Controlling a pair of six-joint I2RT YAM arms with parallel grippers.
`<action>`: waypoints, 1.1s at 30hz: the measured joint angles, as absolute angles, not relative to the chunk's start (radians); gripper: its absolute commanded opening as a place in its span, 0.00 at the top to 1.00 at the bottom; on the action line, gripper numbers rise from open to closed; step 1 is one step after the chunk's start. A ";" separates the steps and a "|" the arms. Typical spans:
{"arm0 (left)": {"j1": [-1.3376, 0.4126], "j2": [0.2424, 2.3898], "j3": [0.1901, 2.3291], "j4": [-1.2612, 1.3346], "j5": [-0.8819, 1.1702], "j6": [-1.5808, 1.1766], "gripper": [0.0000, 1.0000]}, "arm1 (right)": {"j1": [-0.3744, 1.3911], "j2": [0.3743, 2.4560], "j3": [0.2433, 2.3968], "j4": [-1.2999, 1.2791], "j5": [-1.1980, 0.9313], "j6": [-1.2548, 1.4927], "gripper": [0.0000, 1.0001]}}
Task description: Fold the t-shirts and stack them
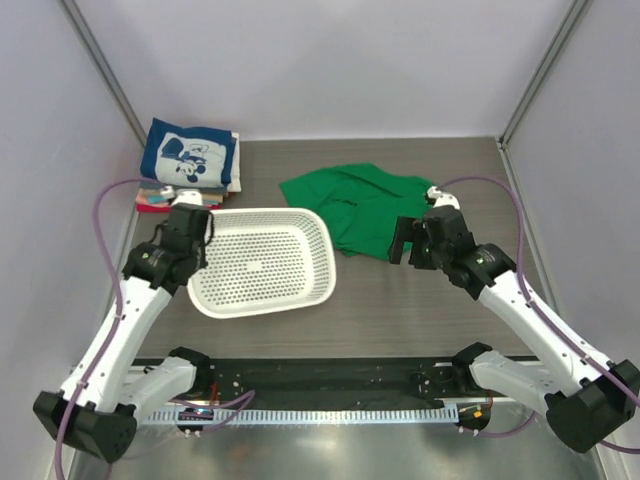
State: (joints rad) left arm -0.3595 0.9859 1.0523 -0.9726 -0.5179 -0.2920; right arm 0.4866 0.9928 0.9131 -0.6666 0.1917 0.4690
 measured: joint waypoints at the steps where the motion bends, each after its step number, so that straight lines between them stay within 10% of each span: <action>1: -0.319 0.967 1.053 -0.971 -0.538 -0.269 0.41 | 0.487 0.993 0.899 -0.662 0.167 0.475 0.00; 5: -0.229 0.923 1.062 -0.970 -0.623 -0.193 0.03 | 0.487 0.993 0.860 -0.631 0.083 0.494 0.00; 26: -0.224 0.506 0.866 -0.886 -0.403 -0.290 0.04 | 0.602 1.704 1.127 -0.097 -0.414 0.571 0.05; 28: -0.224 0.465 0.830 -0.869 -0.388 -0.296 0.05 | 0.617 1.824 1.227 -0.049 -0.439 0.559 0.09; 33: -0.225 0.420 0.807 -0.852 -0.358 -0.308 0.06 | 0.670 2.038 1.398 -0.006 -0.483 0.514 0.55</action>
State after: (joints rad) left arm -0.2249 0.4198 0.8074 -0.8520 -0.3584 -0.3080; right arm 0.6704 2.0384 1.3975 -0.0059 -0.4831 0.5140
